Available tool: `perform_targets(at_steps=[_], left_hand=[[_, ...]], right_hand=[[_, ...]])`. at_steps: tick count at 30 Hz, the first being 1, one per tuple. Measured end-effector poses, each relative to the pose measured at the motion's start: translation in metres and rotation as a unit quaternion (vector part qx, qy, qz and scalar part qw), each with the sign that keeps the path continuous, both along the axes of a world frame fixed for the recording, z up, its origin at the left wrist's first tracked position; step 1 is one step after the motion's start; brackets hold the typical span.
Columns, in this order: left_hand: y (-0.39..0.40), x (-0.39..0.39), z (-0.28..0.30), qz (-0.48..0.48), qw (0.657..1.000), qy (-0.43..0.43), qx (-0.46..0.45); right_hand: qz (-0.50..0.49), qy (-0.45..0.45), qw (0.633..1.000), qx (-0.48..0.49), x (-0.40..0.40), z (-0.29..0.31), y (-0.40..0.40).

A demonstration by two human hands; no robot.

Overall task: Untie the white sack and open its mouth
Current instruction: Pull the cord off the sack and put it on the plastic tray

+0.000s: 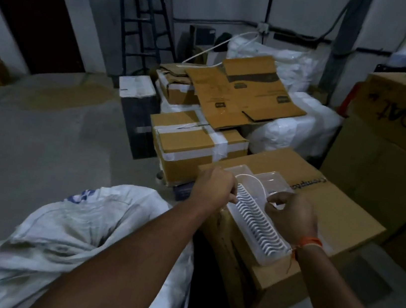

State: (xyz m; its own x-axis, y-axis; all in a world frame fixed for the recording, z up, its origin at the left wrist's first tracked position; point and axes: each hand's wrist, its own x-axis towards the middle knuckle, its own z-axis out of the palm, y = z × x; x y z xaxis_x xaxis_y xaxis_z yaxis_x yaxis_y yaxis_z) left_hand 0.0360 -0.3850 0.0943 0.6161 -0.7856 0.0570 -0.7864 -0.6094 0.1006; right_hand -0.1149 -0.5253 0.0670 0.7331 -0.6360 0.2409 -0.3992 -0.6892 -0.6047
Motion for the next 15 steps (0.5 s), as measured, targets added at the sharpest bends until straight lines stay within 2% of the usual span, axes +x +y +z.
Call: perform_targets(at_steps=[5, 9, 12, 15], left_hand=[[-0.040, 0.002, -0.008, -0.007, 0.998, 0.038, 0.053], [-0.061, 0.002, -0.015, -0.016, 0.991, 0.069, 0.112], [-0.070, 0.002, -0.027, -0.017, 0.990, 0.083, 0.110], [-0.071, 0.002, -0.037, -0.012, 0.993, 0.095, 0.067]], right_hand=[[-0.029, 0.073, 0.997, -0.002, 0.012, -0.023, -0.022], [-0.039, 0.136, 0.987, -0.076, 0.021, -0.035, -0.026], [-0.042, 0.147, 0.984, -0.097, 0.022, -0.034, -0.022], [-0.029, 0.149, 0.984, -0.095, 0.020, -0.044, -0.030]])
